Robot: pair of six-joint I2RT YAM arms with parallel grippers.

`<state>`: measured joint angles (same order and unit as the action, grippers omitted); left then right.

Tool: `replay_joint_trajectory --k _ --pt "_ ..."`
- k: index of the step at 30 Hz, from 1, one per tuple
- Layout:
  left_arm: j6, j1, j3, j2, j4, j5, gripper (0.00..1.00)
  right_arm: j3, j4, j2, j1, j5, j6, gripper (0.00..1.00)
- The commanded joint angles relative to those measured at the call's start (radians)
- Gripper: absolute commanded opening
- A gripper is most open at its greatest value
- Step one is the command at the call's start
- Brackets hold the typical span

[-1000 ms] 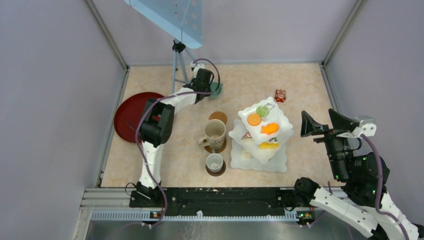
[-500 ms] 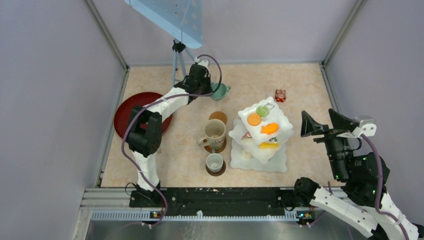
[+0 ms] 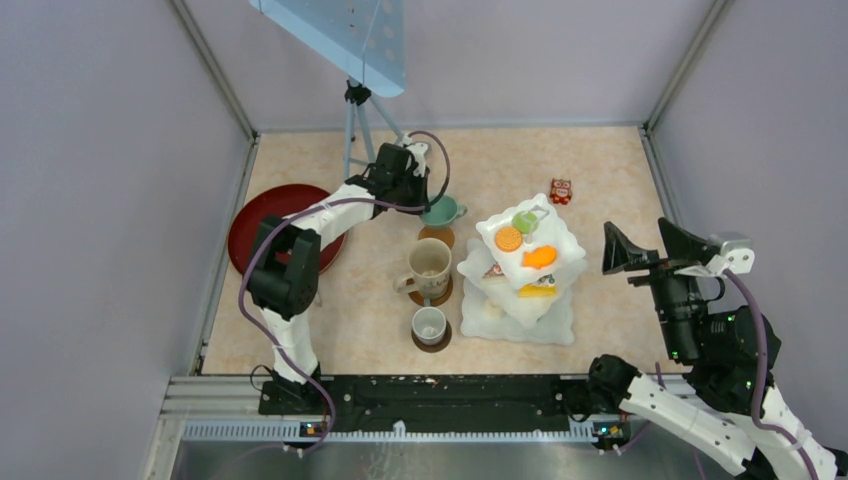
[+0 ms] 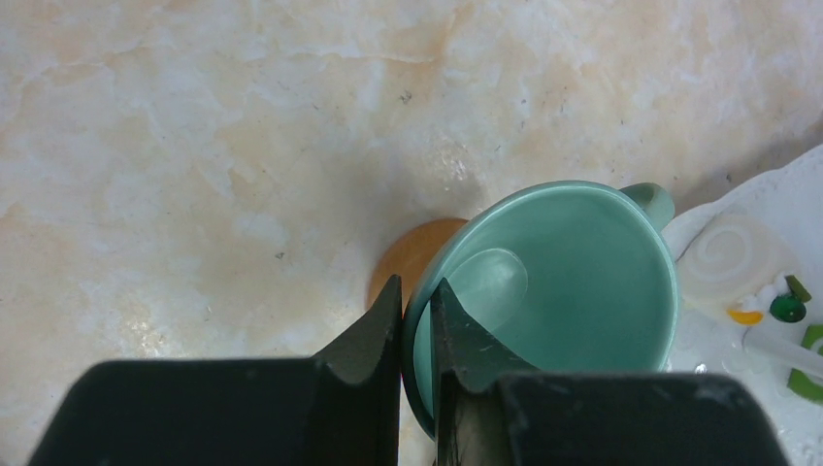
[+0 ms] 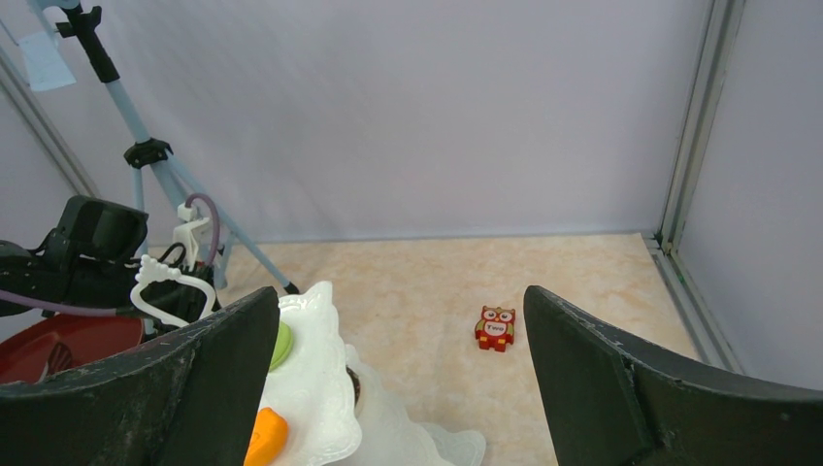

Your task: Serve the afternoon tea

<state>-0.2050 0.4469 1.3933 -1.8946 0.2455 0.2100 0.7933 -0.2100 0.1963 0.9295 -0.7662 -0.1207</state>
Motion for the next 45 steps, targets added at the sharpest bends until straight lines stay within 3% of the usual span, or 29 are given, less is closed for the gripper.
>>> replay_joint_trajectory --k 1,9,24,34,41,45 --pt "0.056 0.002 0.020 0.014 -0.022 0.076 0.00 0.011 0.012 -0.011 0.012 -0.008 -0.002 0.94" --pt "0.049 0.002 0.011 -0.017 -0.023 0.148 0.00 0.009 0.021 -0.011 0.013 -0.006 -0.003 0.94" --pt "0.065 0.002 -0.047 -0.022 -0.044 0.109 0.00 0.010 0.017 -0.011 0.013 -0.007 0.001 0.94" --pt "0.065 0.003 -0.057 -0.048 -0.065 0.078 0.07 0.015 0.013 -0.012 0.013 -0.010 0.000 0.94" --pt "0.057 0.002 -0.066 -0.041 -0.067 0.063 0.25 0.021 0.010 -0.012 0.013 -0.013 0.000 0.94" --pt "0.043 0.002 -0.076 -0.002 -0.067 0.065 0.42 0.034 -0.001 -0.013 0.013 -0.006 0.008 0.94"
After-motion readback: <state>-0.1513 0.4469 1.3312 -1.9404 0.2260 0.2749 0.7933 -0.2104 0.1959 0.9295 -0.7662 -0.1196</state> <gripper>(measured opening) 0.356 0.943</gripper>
